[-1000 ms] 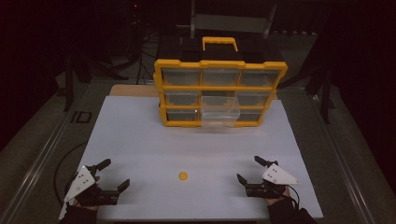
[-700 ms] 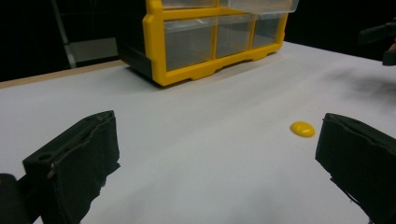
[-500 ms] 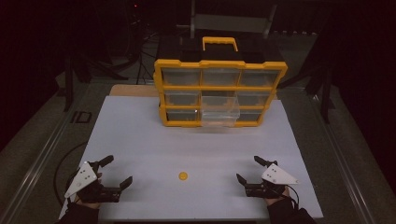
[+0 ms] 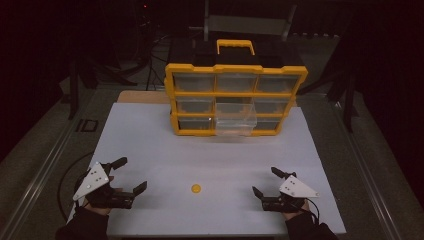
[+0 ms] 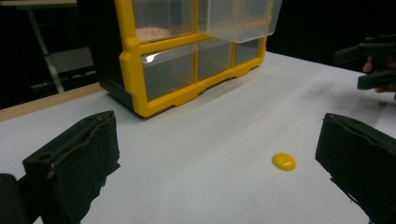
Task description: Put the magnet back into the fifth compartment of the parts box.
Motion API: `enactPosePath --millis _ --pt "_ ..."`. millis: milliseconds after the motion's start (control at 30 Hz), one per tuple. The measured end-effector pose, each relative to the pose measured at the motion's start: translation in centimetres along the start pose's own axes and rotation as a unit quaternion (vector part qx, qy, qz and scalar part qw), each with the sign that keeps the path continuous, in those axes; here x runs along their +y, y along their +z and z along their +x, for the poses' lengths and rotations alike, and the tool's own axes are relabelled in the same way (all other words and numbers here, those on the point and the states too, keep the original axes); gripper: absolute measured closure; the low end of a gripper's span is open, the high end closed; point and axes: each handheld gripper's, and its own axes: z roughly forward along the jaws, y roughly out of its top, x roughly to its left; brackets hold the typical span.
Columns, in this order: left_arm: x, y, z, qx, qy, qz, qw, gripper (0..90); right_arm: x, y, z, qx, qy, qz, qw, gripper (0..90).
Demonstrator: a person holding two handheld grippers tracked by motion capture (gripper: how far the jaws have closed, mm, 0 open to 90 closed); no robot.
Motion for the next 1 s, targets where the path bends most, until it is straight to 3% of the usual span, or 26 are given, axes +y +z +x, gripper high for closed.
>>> enactPosePath --millis 167,567,667,767,833,1000 --pt "1.2 0.5 0.0 -0.009 0.006 0.007 0.9999 0.1 0.0 0.0 -0.1 0.002 -0.001 0.000 1.0000 9.5" --pt "2.7 2.7 -1.1 -0.058 0.002 0.022 0.9981 0.2 0.0 0.1 0.0 0.007 0.000 0.003 1.0000 9.5" --pt "2.8 3.3 -1.4 -0.062 0.006 0.025 0.9977 0.1 0.0 0.1 0.0 0.008 0.000 0.002 1.0000 9.5" --pt "3.0 3.8 -1.5 -0.072 -0.004 0.031 0.9970 0.1 0.0 0.1 0.0 0.008 0.000 0.001 1.0000 9.5" --pt "3.2 4.1 -1.8 -0.067 0.002 0.031 0.9973 0.2 0.0 0.1 -0.1 0.007 -0.001 0.000 1.0000 9.5" --pt "3.9 4.7 -2.3 -0.080 0.007 0.037 0.9961 0.2 0.0 0.1 0.0 0.008 0.000 0.001 1.0000 9.5"
